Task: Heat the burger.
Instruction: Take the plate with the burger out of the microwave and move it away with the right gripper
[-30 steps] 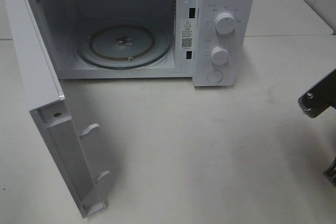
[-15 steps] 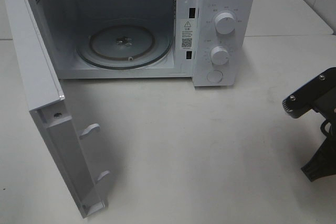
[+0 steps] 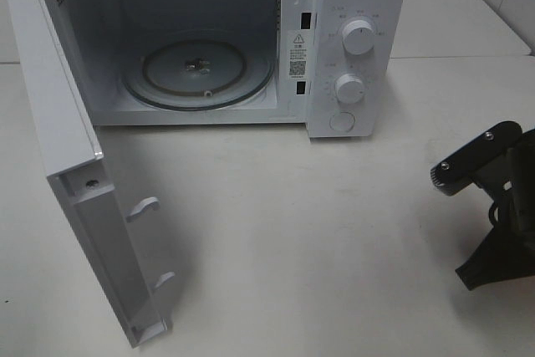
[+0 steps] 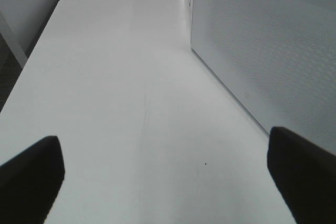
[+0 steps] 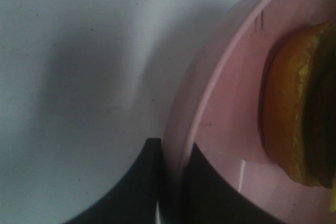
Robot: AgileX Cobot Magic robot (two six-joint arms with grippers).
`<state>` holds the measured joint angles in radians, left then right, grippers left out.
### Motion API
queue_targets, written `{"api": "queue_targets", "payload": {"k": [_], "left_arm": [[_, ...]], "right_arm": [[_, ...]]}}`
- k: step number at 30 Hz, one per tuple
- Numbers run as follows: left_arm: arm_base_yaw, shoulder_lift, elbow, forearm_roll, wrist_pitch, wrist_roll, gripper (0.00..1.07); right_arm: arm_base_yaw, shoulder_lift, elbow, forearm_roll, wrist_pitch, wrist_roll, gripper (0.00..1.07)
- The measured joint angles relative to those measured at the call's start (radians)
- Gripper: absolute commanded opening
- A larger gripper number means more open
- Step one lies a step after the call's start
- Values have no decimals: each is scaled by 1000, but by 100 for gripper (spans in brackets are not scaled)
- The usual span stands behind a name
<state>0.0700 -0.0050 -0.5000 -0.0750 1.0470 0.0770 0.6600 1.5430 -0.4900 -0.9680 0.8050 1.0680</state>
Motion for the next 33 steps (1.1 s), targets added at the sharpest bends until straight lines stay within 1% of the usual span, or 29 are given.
{"api": "queue_targets", "payload": {"k": [5, 8, 22, 28, 33], "left_arm": [[0, 0, 0, 0, 0, 0, 100], [0, 0, 0, 0, 0, 0, 100], [0, 0, 0, 0, 0, 0, 100], [0, 0, 0, 0, 0, 0, 100], [0, 0, 0, 0, 0, 0, 100]], "right_arm": [[0, 46, -1, -15, -18, 40, 4], [0, 94, -1, -49, -26, 94, 4], [0, 214, -3, -150, -69, 244, 6], [0, 265, -4, -161, -74, 272, 7], [0, 301, -5, -176, -79, 290, 10]]}}
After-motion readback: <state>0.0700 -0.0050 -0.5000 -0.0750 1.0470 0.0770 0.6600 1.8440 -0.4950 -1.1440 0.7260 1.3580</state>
